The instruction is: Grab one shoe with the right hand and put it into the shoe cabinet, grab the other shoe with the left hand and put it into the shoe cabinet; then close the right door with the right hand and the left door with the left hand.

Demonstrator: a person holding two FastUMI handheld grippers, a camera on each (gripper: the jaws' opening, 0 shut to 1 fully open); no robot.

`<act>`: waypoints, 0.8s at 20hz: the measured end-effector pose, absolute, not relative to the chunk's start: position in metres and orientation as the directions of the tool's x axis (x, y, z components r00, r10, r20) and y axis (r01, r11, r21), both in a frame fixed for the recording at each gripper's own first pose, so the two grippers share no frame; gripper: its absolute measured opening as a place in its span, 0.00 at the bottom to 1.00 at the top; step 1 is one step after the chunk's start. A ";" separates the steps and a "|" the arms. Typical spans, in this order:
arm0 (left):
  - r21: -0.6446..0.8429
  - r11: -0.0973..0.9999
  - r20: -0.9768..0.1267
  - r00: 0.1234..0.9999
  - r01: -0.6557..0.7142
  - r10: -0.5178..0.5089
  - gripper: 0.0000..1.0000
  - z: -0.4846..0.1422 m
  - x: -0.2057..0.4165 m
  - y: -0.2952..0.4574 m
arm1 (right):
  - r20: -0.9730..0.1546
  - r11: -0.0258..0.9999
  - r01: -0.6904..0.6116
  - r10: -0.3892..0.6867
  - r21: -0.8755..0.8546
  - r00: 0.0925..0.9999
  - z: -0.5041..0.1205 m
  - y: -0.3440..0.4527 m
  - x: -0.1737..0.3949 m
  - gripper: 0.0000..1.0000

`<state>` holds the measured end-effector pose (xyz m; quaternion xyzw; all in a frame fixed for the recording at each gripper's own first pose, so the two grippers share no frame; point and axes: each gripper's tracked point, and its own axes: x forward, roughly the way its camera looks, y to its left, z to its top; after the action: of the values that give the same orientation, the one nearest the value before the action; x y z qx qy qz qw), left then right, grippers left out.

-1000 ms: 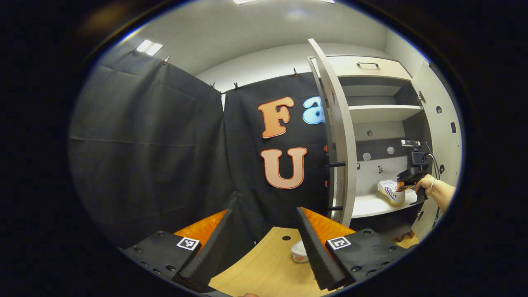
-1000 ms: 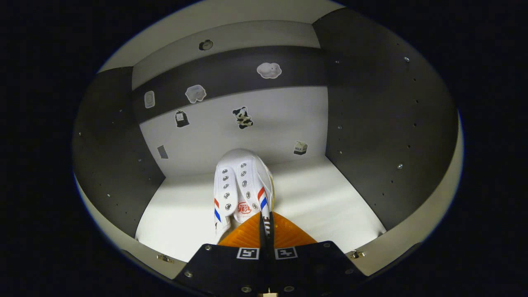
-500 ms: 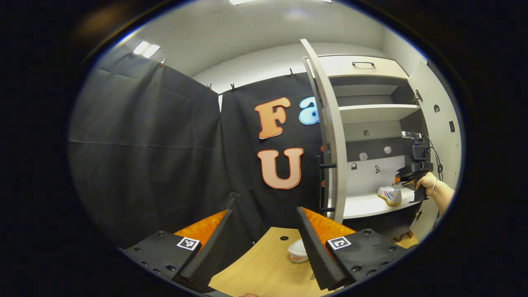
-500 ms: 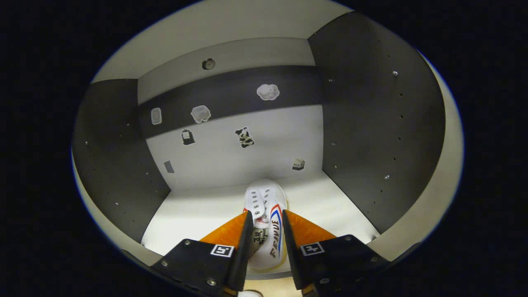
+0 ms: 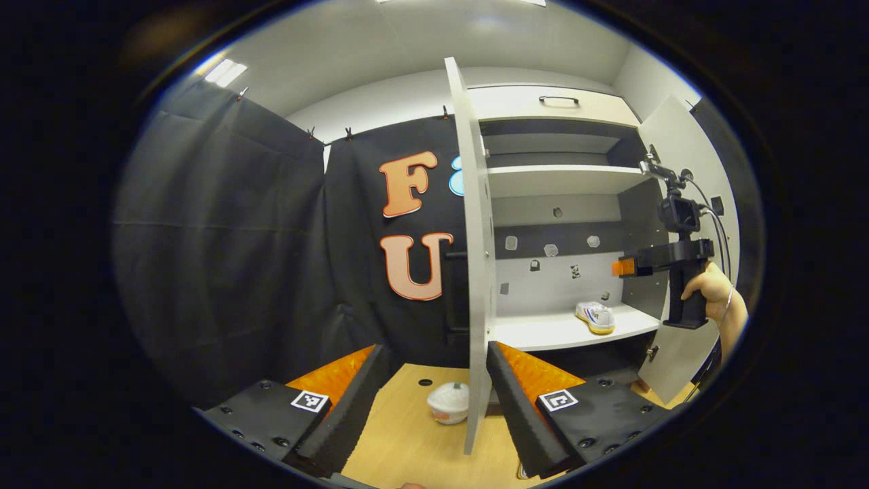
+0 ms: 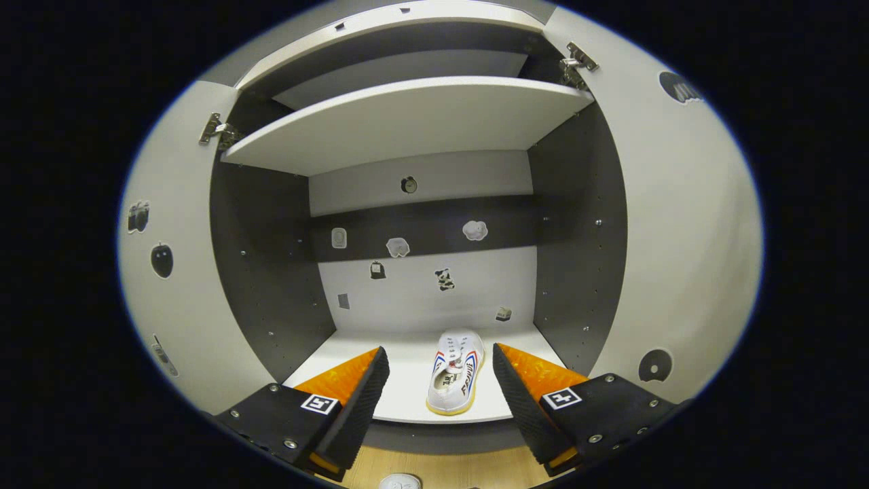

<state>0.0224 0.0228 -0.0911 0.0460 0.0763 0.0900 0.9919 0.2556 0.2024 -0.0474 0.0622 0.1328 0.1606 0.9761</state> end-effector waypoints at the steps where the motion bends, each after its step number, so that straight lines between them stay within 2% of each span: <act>1: 0.102 0.981 -0.165 0.970 -0.162 0.177 0.97 -0.102 0.022 0.016 | -0.220 0.939 -0.310 0.338 0.151 0.915 -0.039 0.198 0.244 0.93; 5: 0.084 0.990 -0.258 0.957 -0.114 0.133 0.96 -0.154 0.019 -0.017 | -0.134 0.923 -0.355 0.374 0.146 0.918 -0.010 0.188 0.203 0.93; 10: 0.076 0.996 -0.420 0.904 -0.054 0.081 0.97 -0.250 0.018 -0.049 | -0.107 0.911 -0.378 0.398 0.164 0.911 0.003 0.163 0.170 0.94; 14: -0.067 0.997 -0.600 0.797 0.025 -0.060 0.97 -0.337 0.021 -0.085 | -0.083 0.920 -0.367 0.379 0.136 0.922 0.009 0.141 0.155 0.94; 16: -0.097 0.993 -0.648 0.753 0.063 -0.112 0.98 -0.366 0.027 -0.090 | -0.063 0.927 -0.354 0.364 0.124 0.929 0.010 0.131 0.154 0.93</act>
<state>0.0275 -0.0903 -0.3662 -0.0347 0.3480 -0.0467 0.9357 0.1542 0.1308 0.0099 0.0551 0.0424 0.1830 0.9806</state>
